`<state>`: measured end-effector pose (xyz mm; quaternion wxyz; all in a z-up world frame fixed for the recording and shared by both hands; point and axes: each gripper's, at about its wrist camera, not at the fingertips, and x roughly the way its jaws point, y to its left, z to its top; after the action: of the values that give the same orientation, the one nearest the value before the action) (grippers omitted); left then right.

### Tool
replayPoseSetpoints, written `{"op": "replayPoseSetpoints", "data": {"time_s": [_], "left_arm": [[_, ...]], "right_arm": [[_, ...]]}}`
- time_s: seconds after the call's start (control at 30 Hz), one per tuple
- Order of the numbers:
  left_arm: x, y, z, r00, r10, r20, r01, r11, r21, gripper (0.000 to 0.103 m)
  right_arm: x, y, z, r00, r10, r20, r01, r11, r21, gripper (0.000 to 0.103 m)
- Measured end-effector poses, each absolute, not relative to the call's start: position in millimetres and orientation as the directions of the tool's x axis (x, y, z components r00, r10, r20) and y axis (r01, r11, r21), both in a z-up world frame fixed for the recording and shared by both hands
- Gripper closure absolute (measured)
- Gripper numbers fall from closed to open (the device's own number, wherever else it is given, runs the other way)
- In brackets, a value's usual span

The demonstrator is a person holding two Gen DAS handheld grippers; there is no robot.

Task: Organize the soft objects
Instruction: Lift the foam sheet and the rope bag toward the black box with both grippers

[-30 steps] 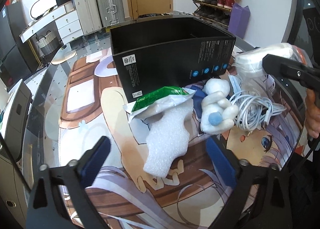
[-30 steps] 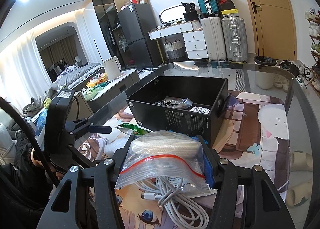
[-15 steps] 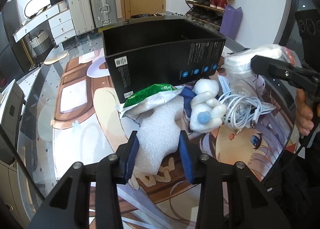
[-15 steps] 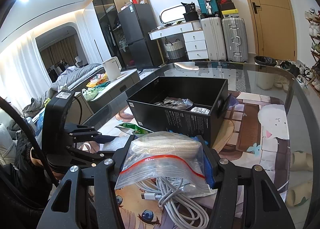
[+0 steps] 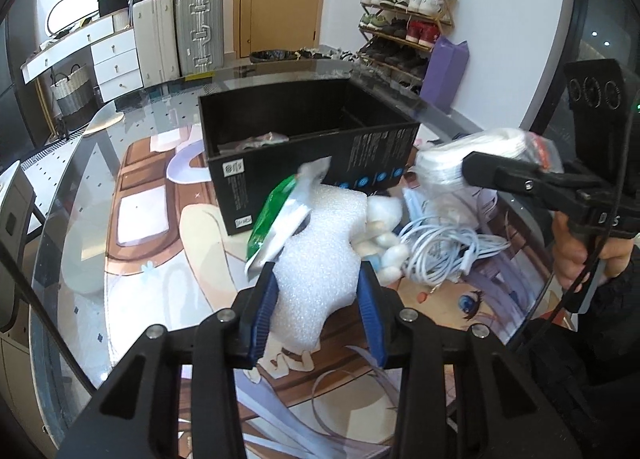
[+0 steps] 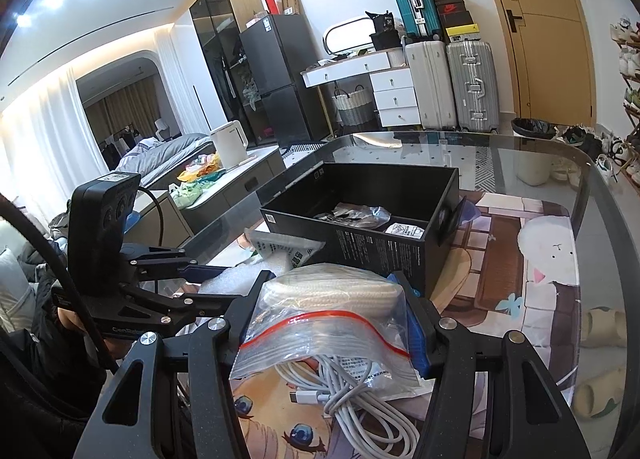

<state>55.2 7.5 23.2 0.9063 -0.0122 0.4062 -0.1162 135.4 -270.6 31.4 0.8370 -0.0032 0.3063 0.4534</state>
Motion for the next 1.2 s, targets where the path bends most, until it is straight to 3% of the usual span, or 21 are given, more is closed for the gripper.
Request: {"op": "replayPoseSetpoints", "data": {"time_s": [0.9, 1.2], "left_arm": [[52, 4, 56, 0.729, -0.241, -0.641, 0.169, 0.97, -0.173, 0.065], [53, 4, 53, 0.725, -0.24, -0.646, 0.165, 0.97, -0.176, 0.065]], "right_arm": [[125, -286, 47, 0.455, 0.762, -0.461, -0.756, 0.605, 0.252, 0.045], [131, -283, 41, 0.45, 0.749, -0.487, -0.75, 0.612, 0.249, 0.057]]}}
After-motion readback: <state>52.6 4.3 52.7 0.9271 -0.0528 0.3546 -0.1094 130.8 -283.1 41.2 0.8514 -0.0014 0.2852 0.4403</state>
